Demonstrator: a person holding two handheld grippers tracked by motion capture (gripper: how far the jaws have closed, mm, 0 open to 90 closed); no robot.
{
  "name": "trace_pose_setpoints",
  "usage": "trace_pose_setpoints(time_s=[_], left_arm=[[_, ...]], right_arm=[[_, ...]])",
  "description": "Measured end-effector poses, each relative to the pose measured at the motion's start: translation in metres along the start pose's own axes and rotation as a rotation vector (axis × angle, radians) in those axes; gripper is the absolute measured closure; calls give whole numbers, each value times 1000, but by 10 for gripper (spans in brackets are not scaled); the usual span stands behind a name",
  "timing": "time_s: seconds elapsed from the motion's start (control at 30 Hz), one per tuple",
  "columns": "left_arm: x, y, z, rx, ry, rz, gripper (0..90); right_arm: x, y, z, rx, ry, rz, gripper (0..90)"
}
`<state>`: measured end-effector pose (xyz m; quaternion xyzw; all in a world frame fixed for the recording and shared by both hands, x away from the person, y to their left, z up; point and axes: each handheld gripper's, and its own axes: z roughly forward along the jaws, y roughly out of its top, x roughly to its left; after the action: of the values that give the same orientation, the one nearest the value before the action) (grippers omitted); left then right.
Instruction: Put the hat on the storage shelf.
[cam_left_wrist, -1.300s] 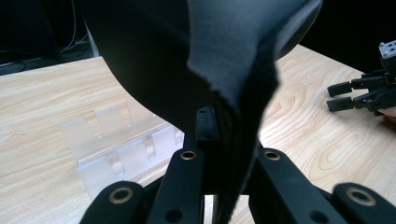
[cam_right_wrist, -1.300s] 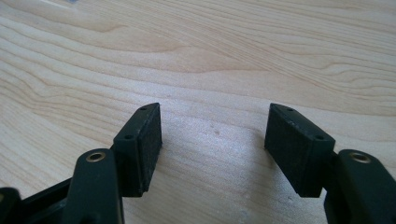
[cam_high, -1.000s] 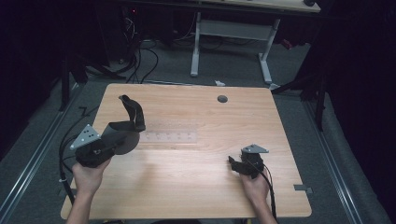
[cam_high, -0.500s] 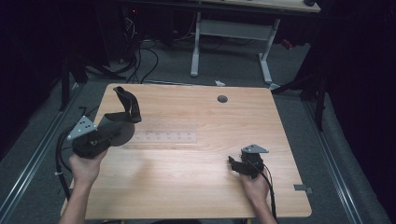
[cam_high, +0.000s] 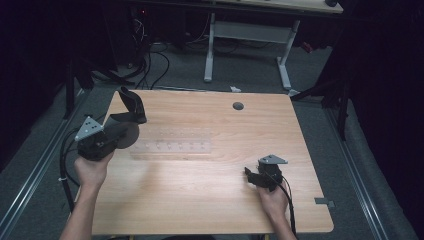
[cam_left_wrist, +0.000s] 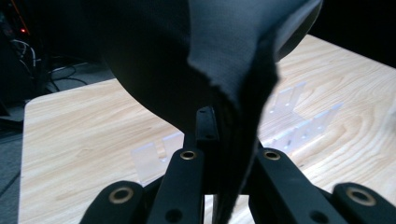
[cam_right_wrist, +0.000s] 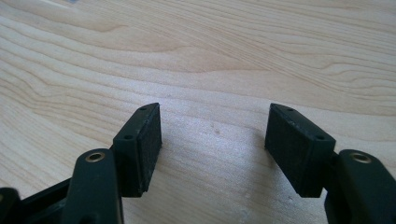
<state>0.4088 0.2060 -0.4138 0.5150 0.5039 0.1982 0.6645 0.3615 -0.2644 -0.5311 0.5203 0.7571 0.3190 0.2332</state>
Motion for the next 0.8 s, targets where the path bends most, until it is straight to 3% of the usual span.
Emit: trace_pose_setpoints(time_s=[0.67,0.8], left_arm=[[15,-16,26,7,72,65,861],[19,-21,28,0,75,46,861]], right_arm=[[0,0,0,1,1,1,365],[0,0,0,1,1,1,362]])
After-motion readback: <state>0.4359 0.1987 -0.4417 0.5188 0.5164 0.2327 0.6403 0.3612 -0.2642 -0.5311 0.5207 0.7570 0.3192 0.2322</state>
